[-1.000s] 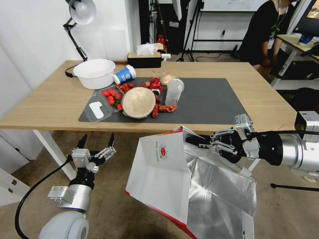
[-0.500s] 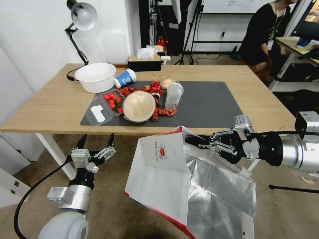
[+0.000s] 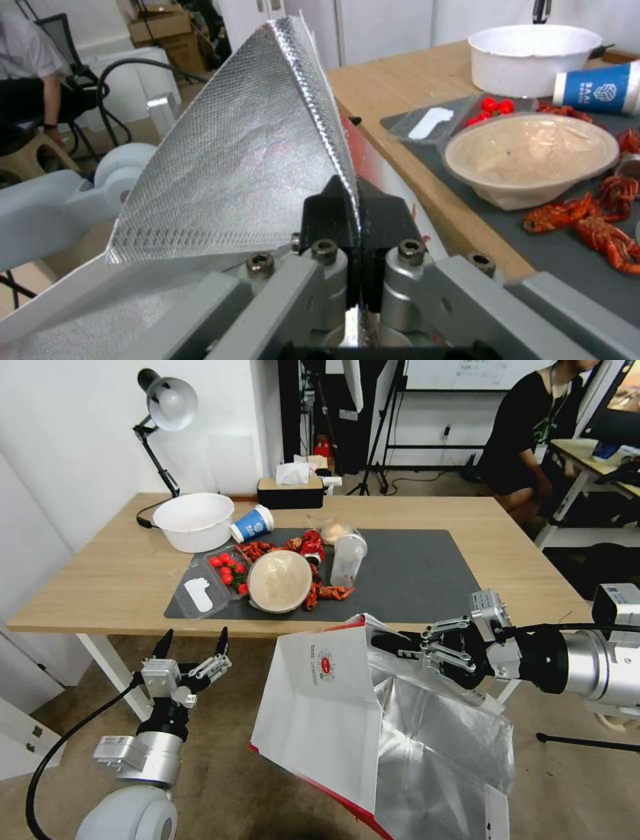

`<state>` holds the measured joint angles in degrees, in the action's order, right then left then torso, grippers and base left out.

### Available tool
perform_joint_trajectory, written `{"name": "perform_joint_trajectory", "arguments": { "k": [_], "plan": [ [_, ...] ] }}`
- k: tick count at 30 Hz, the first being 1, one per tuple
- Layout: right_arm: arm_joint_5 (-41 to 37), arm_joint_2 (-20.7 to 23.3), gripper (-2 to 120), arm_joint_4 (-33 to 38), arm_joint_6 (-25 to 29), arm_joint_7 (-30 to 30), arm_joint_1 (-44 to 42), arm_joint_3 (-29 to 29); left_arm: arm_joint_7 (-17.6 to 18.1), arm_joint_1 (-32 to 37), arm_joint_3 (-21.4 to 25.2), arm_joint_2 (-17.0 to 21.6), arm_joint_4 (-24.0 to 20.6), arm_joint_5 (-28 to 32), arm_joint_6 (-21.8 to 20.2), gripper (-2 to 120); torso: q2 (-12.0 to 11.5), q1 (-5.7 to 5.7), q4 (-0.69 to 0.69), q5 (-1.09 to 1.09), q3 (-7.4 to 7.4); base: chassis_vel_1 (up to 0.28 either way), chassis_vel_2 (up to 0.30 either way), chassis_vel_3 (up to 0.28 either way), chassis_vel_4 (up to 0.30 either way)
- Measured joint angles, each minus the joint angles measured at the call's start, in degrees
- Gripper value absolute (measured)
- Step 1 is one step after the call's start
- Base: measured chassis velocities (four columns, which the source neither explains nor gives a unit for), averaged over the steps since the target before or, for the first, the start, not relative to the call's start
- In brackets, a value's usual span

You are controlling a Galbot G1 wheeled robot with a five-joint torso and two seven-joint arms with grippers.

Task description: Pick up the food delivery bag from the floor and place it on the table.

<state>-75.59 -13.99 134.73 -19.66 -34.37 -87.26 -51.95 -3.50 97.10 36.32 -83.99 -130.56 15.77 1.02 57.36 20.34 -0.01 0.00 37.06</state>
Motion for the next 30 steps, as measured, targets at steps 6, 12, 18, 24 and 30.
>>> {"name": "perform_joint_trajectory", "arguments": {
  "k": [6, 12, 18, 24, 30],
  "plan": [
    [-0.05, 0.08, 0, 0.01, 0.0, 0.01, 0.01, 0.0, 0.01, 0.0, 0.0, 0.02, -0.02, -0.01, 0.01, 100, 1.51, 0.64, 0.0, 0.0, 0.84, 0.0, 0.0, 0.0, 0.0],
    [-0.08, 0.17, 0, -0.01, 0.0, 0.02, 0.03, 0.0, 0.05, -0.03, -0.02, 0.05, -0.02, -0.01, 0.01, 100, 3.33, 1.44, 0.0, 0.0, 1.88, 0.0, 0.0, 0.0, 0.0],
    [-0.08, 0.28, 0, -0.05, 0.0, 0.02, 0.06, 0.0, 0.07, -0.06, -0.08, 0.06, -0.03, -0.01, 0.01, 100, 5.05, 2.2, 0.0, 0.0, 2.85, 0.0, 0.0, 0.0, 0.0],
    [-0.06, 0.26, 0, -0.08, 0.01, 0.03, 0.05, 0.01, 0.28, 0.0, -0.22, 0.02, 0.04, -0.22, 0.21, 100, 6.83, 3.0, 0.0, 0.0, 3.82, 0.0, 0.0, 0.0, 0.0],
    [-0.09, 0.25, 0, -0.09, 0.02, 0.04, 0.07, 0.01, 1.48, 0.03, -0.63, 0.04, -0.08, -0.8, -0.22, 100, 7.77, 3.4, 0.0, 0.0, 4.37, 0.0, 0.0, 0.0, 0.0]
  ]
}}
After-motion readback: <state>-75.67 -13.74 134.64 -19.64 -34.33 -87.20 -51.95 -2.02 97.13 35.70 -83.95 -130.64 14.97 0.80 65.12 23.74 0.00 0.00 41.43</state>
